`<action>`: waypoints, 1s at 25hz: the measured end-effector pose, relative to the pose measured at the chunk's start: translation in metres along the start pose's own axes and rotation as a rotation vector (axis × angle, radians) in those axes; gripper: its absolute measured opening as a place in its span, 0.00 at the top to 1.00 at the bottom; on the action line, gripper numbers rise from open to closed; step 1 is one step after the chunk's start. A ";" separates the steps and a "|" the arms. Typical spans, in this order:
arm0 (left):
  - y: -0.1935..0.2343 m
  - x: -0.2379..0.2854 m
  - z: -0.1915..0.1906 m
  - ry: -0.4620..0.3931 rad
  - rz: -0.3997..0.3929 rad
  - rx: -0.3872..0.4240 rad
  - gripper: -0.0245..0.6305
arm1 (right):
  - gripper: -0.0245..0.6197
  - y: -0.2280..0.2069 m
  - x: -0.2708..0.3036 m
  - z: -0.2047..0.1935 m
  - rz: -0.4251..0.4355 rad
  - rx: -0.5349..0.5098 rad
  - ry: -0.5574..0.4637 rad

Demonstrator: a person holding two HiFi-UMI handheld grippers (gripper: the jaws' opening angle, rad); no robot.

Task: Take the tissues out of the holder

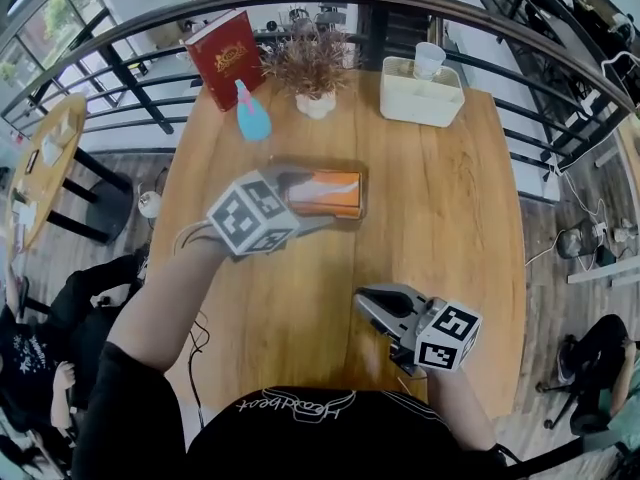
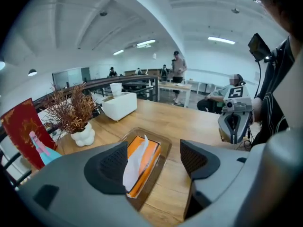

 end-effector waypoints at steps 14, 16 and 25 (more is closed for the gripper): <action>0.047 0.049 -0.025 0.267 -0.057 0.168 0.42 | 0.93 -0.009 0.006 -0.025 0.007 0.033 0.067; 0.051 0.054 -0.032 0.312 -0.068 0.183 0.42 | 0.93 -0.012 0.007 -0.028 -0.013 0.040 0.082; 0.062 0.072 -0.047 0.426 -0.117 0.250 0.42 | 0.93 -0.021 0.006 -0.041 -0.041 0.046 0.109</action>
Point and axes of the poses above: the fingertips, and each gripper's own axes: x forward along the fingers, y to its left, z out of its top, the point moved 3 cm from there along -x, backward along the fingers, and after that the axes turned 6 degrees about -z, right-handed, at the moved point
